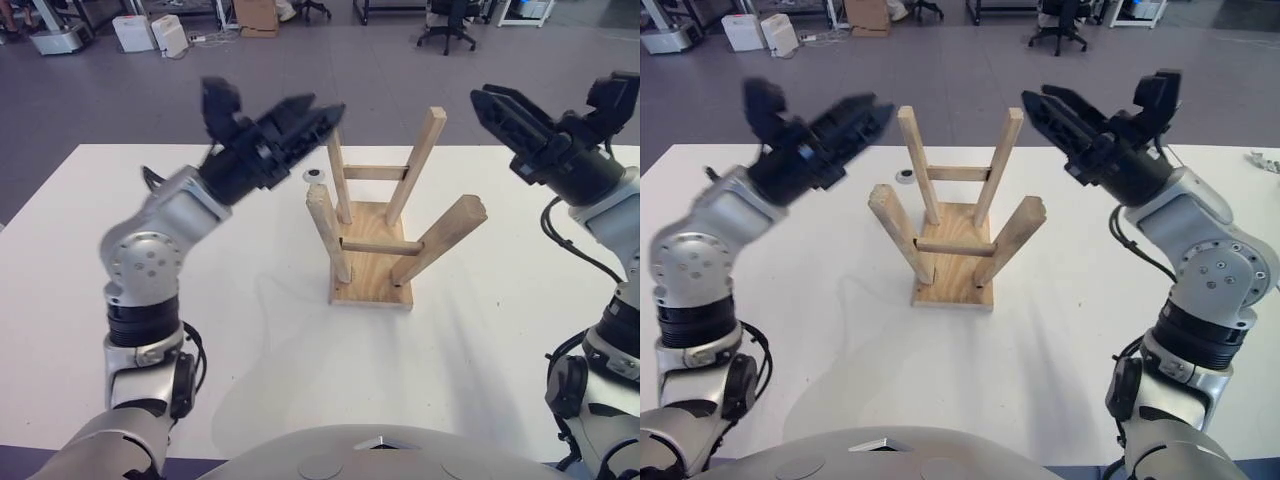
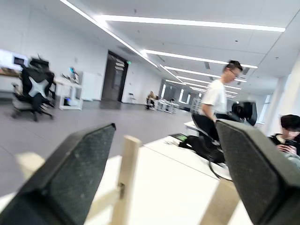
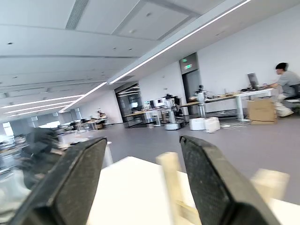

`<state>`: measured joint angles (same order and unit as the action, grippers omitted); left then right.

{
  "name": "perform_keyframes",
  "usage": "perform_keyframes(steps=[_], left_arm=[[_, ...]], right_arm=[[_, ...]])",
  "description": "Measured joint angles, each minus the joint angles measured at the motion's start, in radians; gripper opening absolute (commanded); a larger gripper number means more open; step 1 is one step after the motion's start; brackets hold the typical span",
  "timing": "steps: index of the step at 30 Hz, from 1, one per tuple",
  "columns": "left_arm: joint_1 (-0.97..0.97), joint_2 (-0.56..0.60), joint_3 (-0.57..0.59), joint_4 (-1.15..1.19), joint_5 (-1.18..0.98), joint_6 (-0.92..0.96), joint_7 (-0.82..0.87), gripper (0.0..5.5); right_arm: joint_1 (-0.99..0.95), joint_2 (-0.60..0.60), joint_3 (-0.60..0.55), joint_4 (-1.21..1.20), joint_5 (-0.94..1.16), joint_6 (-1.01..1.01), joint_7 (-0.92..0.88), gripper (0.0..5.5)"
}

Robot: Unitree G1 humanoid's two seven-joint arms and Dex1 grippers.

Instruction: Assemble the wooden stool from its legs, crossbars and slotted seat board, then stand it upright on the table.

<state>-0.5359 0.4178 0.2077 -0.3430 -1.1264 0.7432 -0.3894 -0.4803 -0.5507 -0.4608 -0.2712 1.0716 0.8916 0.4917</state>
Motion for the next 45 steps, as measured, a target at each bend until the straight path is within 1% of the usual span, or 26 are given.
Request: perform_keyframes(steps=[3, 6, 7, 9, 10, 11, 12, 13, 15, 17, 19, 21, 22, 24, 26, 28, 29, 31, 32, 34, 35, 37, 39, 41, 43, 45], left_arm=[[0.062, 0.081, 0.085, 0.048, 0.015, 0.008, -0.025, 3.94], [0.22, 0.155, 0.098, 0.096, 0.131, -0.009, -0.078, 3.94], [0.256, 0.171, 0.086, 0.106, 0.179, -0.024, -0.096, 3.94], [0.397, 0.25, 0.043, 0.122, 0.321, -0.076, -0.167, 3.94], [0.484, 0.287, 0.03, 0.124, 0.383, -0.094, -0.202, 3.94], [0.541, 0.313, 0.025, 0.119, 0.422, -0.104, -0.23, 3.94], [0.592, 0.344, 0.008, 0.109, 0.471, -0.131, -0.262, 3.94], [0.635, 0.374, -0.017, 0.096, 0.519, -0.162, -0.289, 3.94], [0.702, 0.404, -0.065, 0.063, 0.596, -0.198, -0.334, 3.94], [0.772, 0.431, -0.115, -0.014, 0.636, -0.215, -0.383, 3.94], [0.776, 0.441, -0.152, -0.055, 0.68, -0.226, -0.39, 3.94], [0.768, 0.437, -0.236, -0.069, 0.745, -0.232, -0.391, 3.94], [0.761, 0.43, -0.268, -0.07, 0.766, -0.233, -0.388, 3.94], [0.737, 0.407, -0.33, -0.068, 0.816, -0.242, -0.382, 3.94], [0.714, 0.394, -0.398, -0.06, 0.874, -0.253, -0.376, 3.94], [0.682, 0.376, -0.452, -0.047, 0.92, -0.272, -0.368, 3.94], [0.645, 0.358, -0.481, -0.03, 0.951, -0.277, -0.356, 3.94], [0.573, 0.305, -0.519, 0.037, 1.004, -0.294, -0.319, 3.94], [0.545, 0.276, -0.522, 0.073, 1.02, -0.299, -0.299, 3.94], [0.45, 0.156, -0.491, 0.235, 1.045, -0.315, -0.161, 3.94], [0.399, 0.09, -0.467, 0.331, 1.065, -0.328, -0.067, 3.94], [0.367, 0.026, -0.429, 0.412, 1.09, -0.359, 0.025, 3.94], [0.392, 0.015, -0.401, 0.408, 1.09, -0.378, 0.046, 3.94], [0.464, 0.025, -0.355, 0.341, 1.088, -0.378, 0.052, 3.94], [0.579, 0.063, -0.297, 0.228, 1.089, -0.353, 0.054, 3.94], [0.688, 0.091, -0.27, 0.106, 1.09, -0.311, 0.05, 3.94]], right_arm=[[0.06, -0.031, 0.184, 0.128, -0.214, -0.095, 0.084, 2.9], [0.161, -0.019, 0.408, 0.205, -0.38, -0.196, 0.223, 2.9], [0.182, -0.02, 0.436, 0.194, -0.389, -0.203, 0.252, 2.9], [0.271, -0.021, 0.521, 0.041, -0.362, -0.194, 0.329, 2.9], [0.323, -0.013, 0.577, -0.052, -0.355, -0.186, 0.345, 2.9], [0.353, -0.003, 0.608, -0.106, -0.367, -0.187, 0.329, 2.9], [0.382, -0.002, 0.616, -0.146, -0.389, -0.189, 0.305, 2.9], [0.415, -0.023, 0.594, -0.178, -0.397, -0.188, 0.285, 2.9], [0.497, -0.087, 0.505, -0.231, -0.388, -0.174, 0.286, 2.9], [0.659, -0.225, 0.358, -0.254, -0.371, -0.156, 0.361, 2.9], [0.735, -0.288, 0.303, -0.247, -0.372, -0.163, 0.44, 2.9], [0.761, -0.341, 0.29, -0.165, -0.416, -0.203, 0.501, 2.9], [0.744, -0.342, 0.3, -0.11, -0.445, -0.226, 0.505, 2.9], [0.607, -0.295, 0.353, 0.083, -0.553, -0.301, 0.44, 2.9], [0.429, -0.217, 0.423, 0.312, -0.669, -0.377, 0.366, 2.9], [0.284, -0.136, 0.502, 0.538, -0.774, -0.477, 0.331, 2.9], [0.224, -0.092, 0.545, 0.647, -0.826, -0.547, 0.328, 2.9], [0.177, -0.065, 0.59, 0.716, -0.867, -0.636, 0.375, 2.9], [0.184, -0.074, 0.588, 0.719, -0.869, -0.643, 0.395, 2.9], [0.236, -0.094, 0.573, 0.677, -0.848, -0.648, 0.434, 2.9], [0.268, -0.092, 0.57, 0.629, -0.836, -0.643, 0.446, 2.9], [0.307, -0.068, 0.573, 0.547, -0.836, -0.627, 0.425, 2.9], [0.327, -0.044, 0.563, 0.497, -0.861, -0.614, 0.334, 2.9], [0.347, -0.024, 0.523, 0.451, -0.887, -0.585, 0.22, 2.9], [0.451, -0.032, 0.453, 0.321, -0.884, -0.536, 0.155, 2.9], [0.587, -0.037, 0.41, 0.175, -0.87, -0.469, 0.131, 2.9]])
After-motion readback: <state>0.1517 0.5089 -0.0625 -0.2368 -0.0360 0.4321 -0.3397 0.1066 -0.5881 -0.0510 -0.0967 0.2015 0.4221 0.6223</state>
